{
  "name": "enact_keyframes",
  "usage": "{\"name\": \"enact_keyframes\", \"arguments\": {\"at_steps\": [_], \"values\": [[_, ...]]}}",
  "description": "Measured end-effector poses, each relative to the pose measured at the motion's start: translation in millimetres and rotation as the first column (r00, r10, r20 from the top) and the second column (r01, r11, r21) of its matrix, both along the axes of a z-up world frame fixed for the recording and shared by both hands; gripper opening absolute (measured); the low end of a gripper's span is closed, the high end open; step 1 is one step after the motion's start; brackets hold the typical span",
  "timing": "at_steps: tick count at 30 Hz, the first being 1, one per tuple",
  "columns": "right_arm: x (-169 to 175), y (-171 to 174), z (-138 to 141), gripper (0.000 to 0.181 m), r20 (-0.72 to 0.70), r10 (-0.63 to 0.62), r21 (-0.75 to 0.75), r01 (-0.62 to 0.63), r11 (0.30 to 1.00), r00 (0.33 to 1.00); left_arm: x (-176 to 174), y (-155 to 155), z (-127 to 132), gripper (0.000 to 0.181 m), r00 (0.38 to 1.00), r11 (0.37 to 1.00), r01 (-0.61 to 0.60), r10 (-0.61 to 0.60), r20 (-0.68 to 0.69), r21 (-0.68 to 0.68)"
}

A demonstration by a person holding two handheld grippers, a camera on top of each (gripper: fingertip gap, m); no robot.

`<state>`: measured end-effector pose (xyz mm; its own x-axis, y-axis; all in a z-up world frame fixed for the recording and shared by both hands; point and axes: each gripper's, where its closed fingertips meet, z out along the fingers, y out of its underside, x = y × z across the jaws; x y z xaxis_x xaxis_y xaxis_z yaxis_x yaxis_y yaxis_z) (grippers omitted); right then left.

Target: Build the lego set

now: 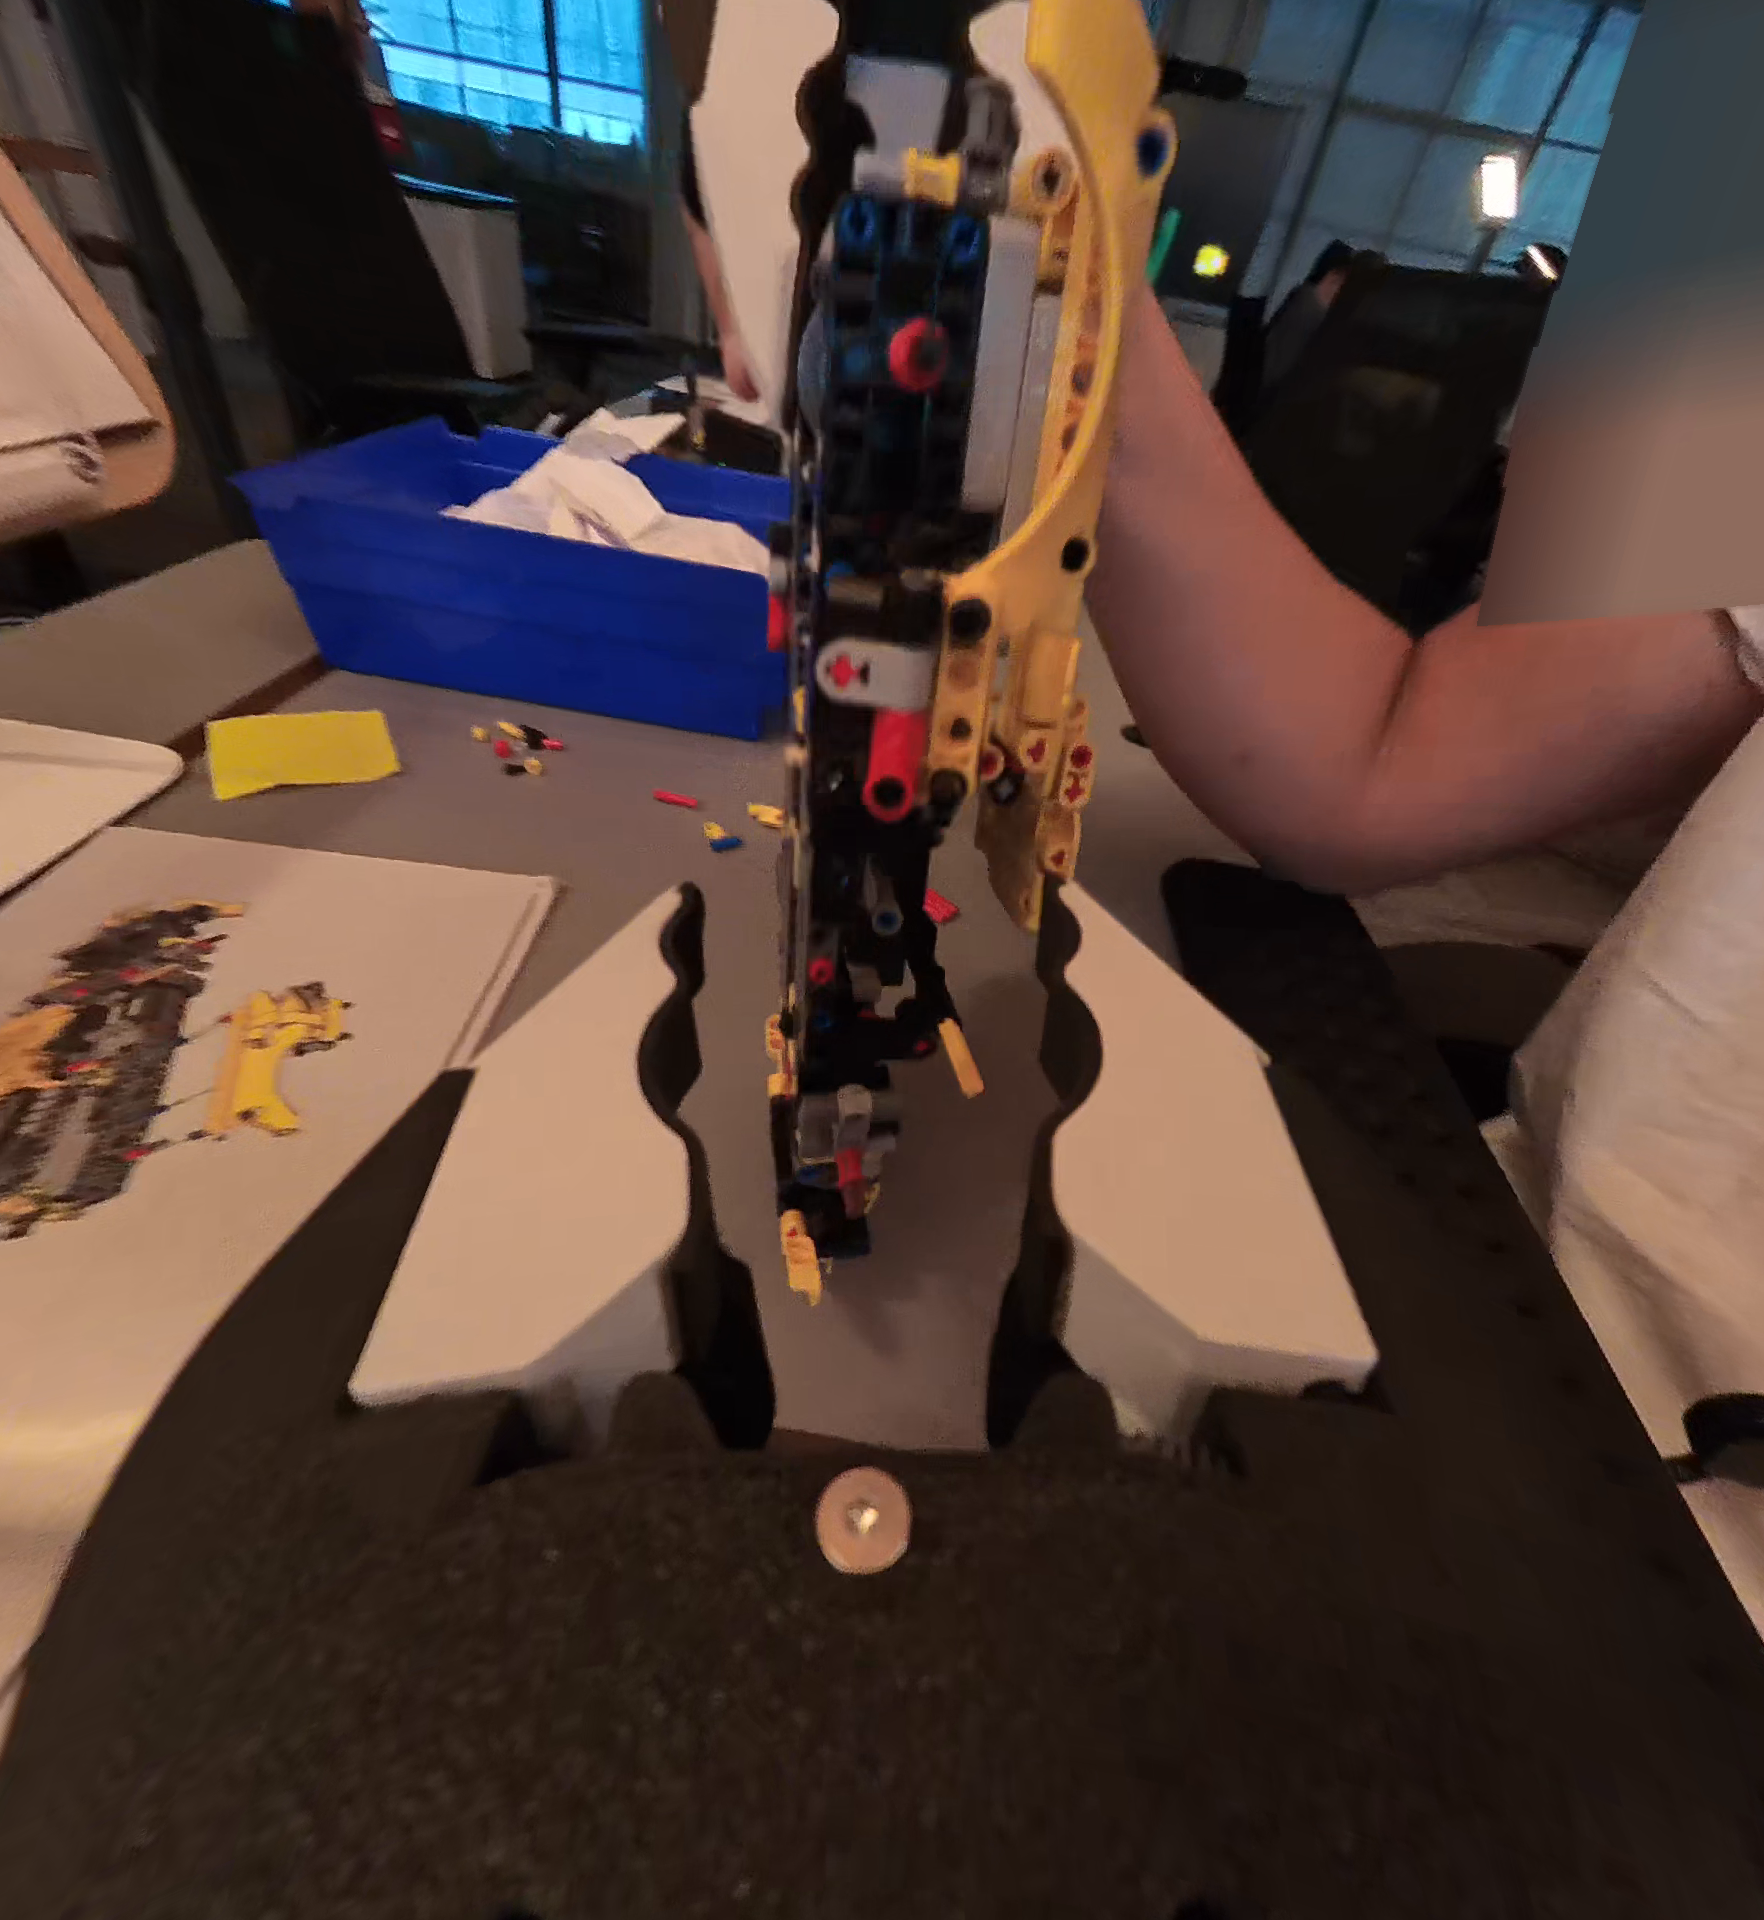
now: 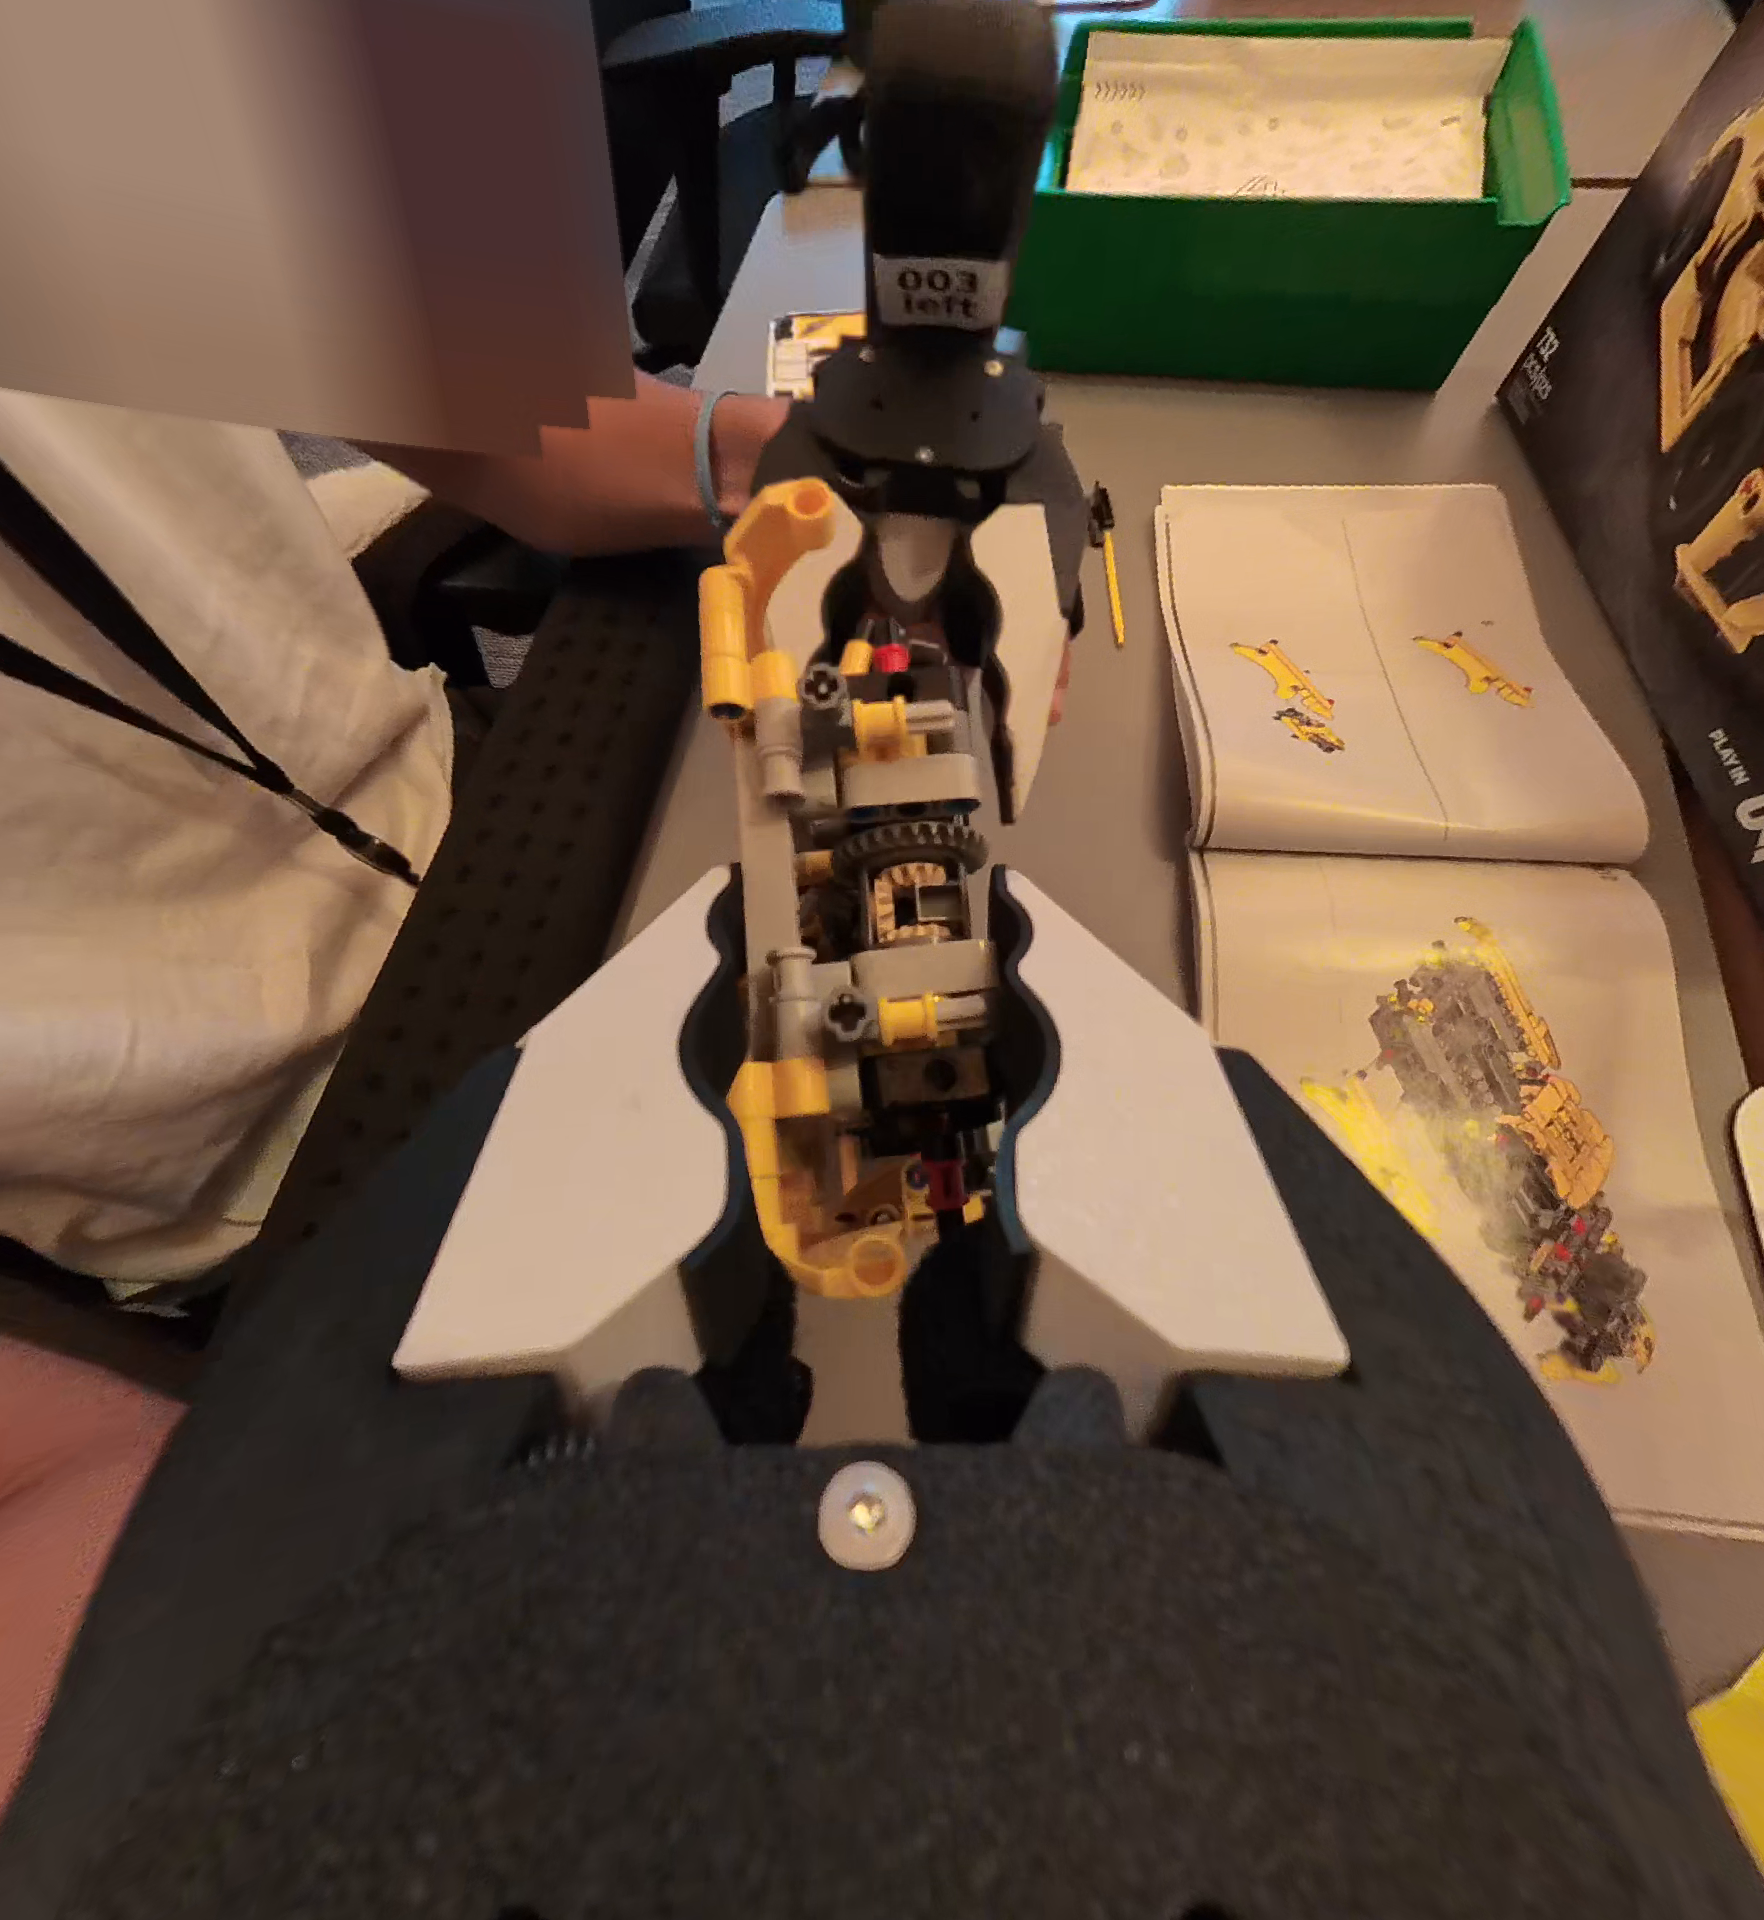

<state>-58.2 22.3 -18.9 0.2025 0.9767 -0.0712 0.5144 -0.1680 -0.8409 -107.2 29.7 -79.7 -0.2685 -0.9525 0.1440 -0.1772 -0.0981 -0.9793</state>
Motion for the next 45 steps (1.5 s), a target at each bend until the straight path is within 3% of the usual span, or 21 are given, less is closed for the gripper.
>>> {"name": "enact_keyframes", "arguments": {"at_steps": [6, 12, 18, 21, 26, 33, 39, 45], "values": [[9, -34, -3, 0.044, -0.022, -0.008, 0.148, 0.011, 0.989, 1.0, 15, -29, -20, 0.067, 0.993, 0.993, 0.111, -0.11, -0.036, 0.034], [-2, -68, -8, 0.044, 0.031, 0.02, 0.302, -0.029, 0.953, 0.999, 26, -53, -23, 0.064, 0.984, 0.969, 0.18, -0.178, -0.028, 0.172], [-8, -88, -16, 0.044, 0.065, 0.04, 0.393, -0.063, 0.917, 0.997, 28, -61, -30, 0.022, 0.98, 0.936, 0.195, -0.197, -0.023, 0.295], [-7, -92, -21, 0.045, 0.071, 0.021, 0.414, -0.049, 0.909, 0.997, 28, -61, -31, 0.021, 0.981, 0.933, 0.192, -0.192, -0.028, 0.304], [1, -91, -29, 0.05, 0.074, -0.078, 0.401, 0.042, 0.915, 0.994, 28, -59, -35, 0.019, 0.994, 0.906, 0.108, -0.099, -0.045, 0.41], [16, -76, -65, 0.063, 0.03, -0.249, 0.372, 0.221, 0.902, 0.968, 5, -34, -47, 0.017, 0.982, 0.788, -0.046, 0.148, -0.117, 0.614], [-6, -76, -93, 0.051, -0.09, -0.21, 0.23, 0.225, 0.947, 0.974, -28, -28, -64, 0.016, 0.946, 0.726, -0.059, 0.26, -0.194, 0.685], [-23, -71, -115, 0.052, -0.071, -0.16, 0.193, 0.171, 0.966, 0.985, -51, -26, -73, 0.014, 0.921, 0.669, -0.062, 0.325, -0.216, 0.74]]}}
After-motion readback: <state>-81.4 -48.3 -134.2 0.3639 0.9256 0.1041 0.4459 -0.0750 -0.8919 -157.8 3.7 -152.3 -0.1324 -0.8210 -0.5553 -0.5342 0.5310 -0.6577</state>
